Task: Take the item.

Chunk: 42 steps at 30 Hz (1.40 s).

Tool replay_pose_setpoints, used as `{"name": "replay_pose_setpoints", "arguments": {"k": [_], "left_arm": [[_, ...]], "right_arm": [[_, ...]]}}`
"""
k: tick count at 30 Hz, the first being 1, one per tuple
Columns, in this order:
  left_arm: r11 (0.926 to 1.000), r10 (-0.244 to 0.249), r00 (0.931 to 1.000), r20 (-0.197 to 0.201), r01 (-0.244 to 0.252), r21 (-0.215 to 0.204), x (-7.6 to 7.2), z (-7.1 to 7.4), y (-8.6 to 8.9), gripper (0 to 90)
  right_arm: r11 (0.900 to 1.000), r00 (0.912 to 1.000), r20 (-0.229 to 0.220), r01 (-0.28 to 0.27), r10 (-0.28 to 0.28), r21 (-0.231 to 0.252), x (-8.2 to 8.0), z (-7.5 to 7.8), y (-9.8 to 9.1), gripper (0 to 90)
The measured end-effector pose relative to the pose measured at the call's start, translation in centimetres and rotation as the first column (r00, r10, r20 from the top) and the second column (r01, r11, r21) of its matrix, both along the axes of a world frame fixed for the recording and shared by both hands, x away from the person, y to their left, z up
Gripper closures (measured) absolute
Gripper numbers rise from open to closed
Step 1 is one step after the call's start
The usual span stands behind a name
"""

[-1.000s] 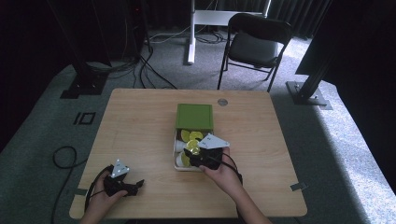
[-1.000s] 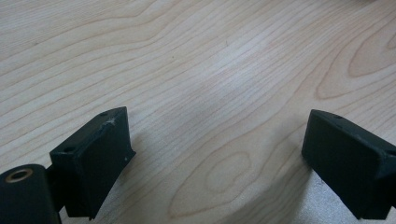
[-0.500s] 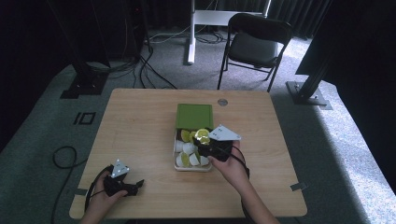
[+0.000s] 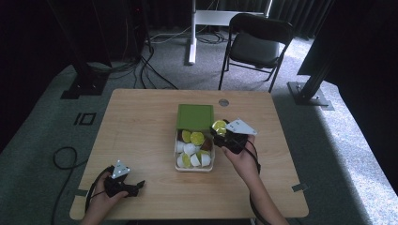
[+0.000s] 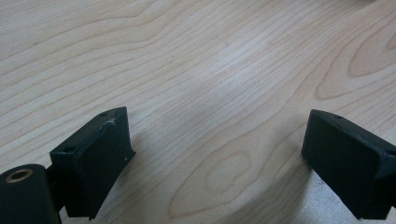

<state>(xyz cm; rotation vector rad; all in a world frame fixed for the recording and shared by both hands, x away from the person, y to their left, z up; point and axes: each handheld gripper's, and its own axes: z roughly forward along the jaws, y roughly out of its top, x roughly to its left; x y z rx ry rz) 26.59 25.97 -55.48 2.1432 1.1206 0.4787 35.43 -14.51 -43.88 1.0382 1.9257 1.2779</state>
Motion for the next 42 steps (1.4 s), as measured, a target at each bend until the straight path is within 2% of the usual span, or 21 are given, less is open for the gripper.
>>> {"name": "replay_pose_setpoints", "arguments": {"k": [14,22,35,42], "left_arm": [[1.0000,0.000,1.0000,0.000,0.000,0.000,0.0,0.0,0.0,9.2],[1.0000,0.000,1.0000,-0.001,0.000,-0.001,0.0,0.0,0.0,9.3],[1.0000,0.001,1.0000,-0.001,-0.001,-0.002,0.0,0.0,0.0,9.2],[1.0000,0.000,1.0000,-0.001,0.000,-0.002,0.0,0.0,0.0,9.3]], "right_arm": [[0.9923,0.9924,0.000,0.123,-0.123,0.017,2.3,-2.2,-2.9,39.9],[0.9858,0.9851,-0.044,0.167,-0.166,0.018,4.1,-4.0,-4.4,39.9],[0.9730,0.9665,-0.113,0.230,-0.231,-0.020,6.6,-7.3,-6.1,39.9],[0.9657,0.9527,-0.158,0.258,-0.260,-0.032,7.7,-9.3,-6.5,39.8]]}}
